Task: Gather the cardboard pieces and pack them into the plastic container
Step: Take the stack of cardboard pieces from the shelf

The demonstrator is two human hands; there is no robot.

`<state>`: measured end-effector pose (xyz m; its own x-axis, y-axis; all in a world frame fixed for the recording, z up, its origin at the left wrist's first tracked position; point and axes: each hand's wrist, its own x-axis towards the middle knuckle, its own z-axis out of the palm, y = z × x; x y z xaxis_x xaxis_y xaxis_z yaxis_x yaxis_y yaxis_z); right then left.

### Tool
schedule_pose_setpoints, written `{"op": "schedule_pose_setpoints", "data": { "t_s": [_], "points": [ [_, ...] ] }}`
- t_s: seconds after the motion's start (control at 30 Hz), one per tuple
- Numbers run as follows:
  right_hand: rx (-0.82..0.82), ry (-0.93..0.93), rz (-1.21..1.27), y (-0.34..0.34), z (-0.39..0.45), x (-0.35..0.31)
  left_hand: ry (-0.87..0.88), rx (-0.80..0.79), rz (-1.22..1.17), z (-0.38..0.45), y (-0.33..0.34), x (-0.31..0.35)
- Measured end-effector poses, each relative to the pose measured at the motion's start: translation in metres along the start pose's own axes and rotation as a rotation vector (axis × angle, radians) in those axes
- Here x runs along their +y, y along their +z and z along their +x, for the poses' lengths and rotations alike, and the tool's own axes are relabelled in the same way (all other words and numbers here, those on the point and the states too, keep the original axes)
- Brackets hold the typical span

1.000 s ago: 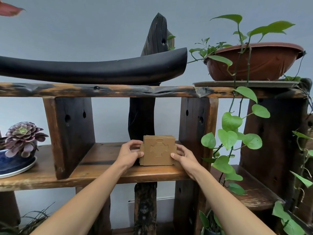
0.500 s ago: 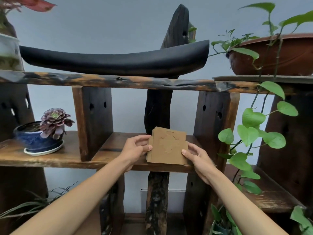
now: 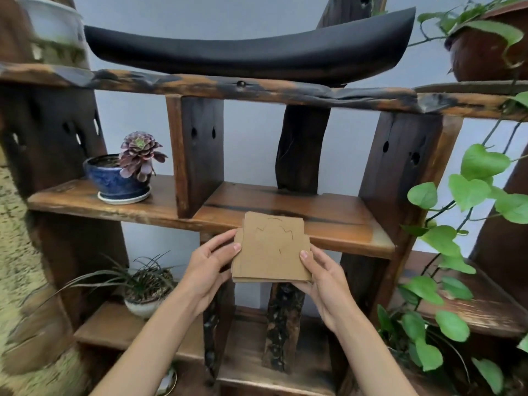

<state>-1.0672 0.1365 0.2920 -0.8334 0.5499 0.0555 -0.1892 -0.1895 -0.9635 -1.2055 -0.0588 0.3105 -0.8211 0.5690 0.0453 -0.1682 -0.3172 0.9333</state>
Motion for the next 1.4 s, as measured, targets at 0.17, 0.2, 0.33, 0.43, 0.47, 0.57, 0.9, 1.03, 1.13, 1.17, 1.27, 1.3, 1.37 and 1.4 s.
{"op": "schedule_pose_setpoints", "data": {
  "t_s": [0.17,0.2,0.33,0.43,0.47,0.57,0.9,1.03,1.13,1.17,1.27,1.3,1.37,1.4],
  "points": [
    [0.062,0.158,0.027,0.012,-0.035,0.055,-0.074,0.083,0.036,-0.040,-0.034,-0.040],
    [0.081,0.187,0.013,0.014,-0.041,0.064,-0.088,0.097,0.038,-0.048,-0.039,-0.048],
    [0.098,0.258,-0.056,0.024,-0.062,0.096,-0.126,0.176,0.033,-0.077,-0.056,-0.075],
    [0.069,0.287,-0.075,0.034,-0.075,0.113,-0.144,0.250,0.043,-0.098,-0.071,-0.089],
    [0.053,0.309,-0.085,0.039,-0.079,0.120,-0.157,0.281,0.041,-0.107,-0.080,-0.094],
    [0.003,0.372,-0.119,0.051,-0.088,0.140,-0.200,0.342,0.028,-0.132,-0.103,-0.104],
    [-0.256,0.520,-0.231,0.119,-0.124,0.190,-0.245,0.586,-0.045,-0.235,-0.171,-0.116],
    [-0.367,0.548,-0.261,0.154,-0.147,0.203,-0.227,0.671,-0.075,-0.287,-0.195,-0.111],
    [-0.455,0.561,-0.287,0.179,-0.166,0.212,-0.200,0.733,-0.113,-0.330,-0.206,-0.104],
    [-0.490,0.564,-0.299,0.187,-0.175,0.214,-0.189,0.752,-0.118,-0.346,-0.209,-0.103],
    [-0.586,0.574,-0.341,0.208,-0.206,0.220,-0.152,0.812,-0.120,-0.394,-0.211,-0.100],
    [-0.615,0.576,-0.347,0.214,-0.215,0.221,-0.138,0.837,-0.118,-0.408,-0.211,-0.100],
    [-0.687,0.590,-0.358,0.226,-0.239,0.222,-0.119,0.895,-0.120,-0.442,-0.209,-0.099],
    [-0.725,0.597,-0.362,0.231,-0.253,0.222,-0.109,0.921,-0.127,-0.460,-0.206,-0.099]
  ]
}}
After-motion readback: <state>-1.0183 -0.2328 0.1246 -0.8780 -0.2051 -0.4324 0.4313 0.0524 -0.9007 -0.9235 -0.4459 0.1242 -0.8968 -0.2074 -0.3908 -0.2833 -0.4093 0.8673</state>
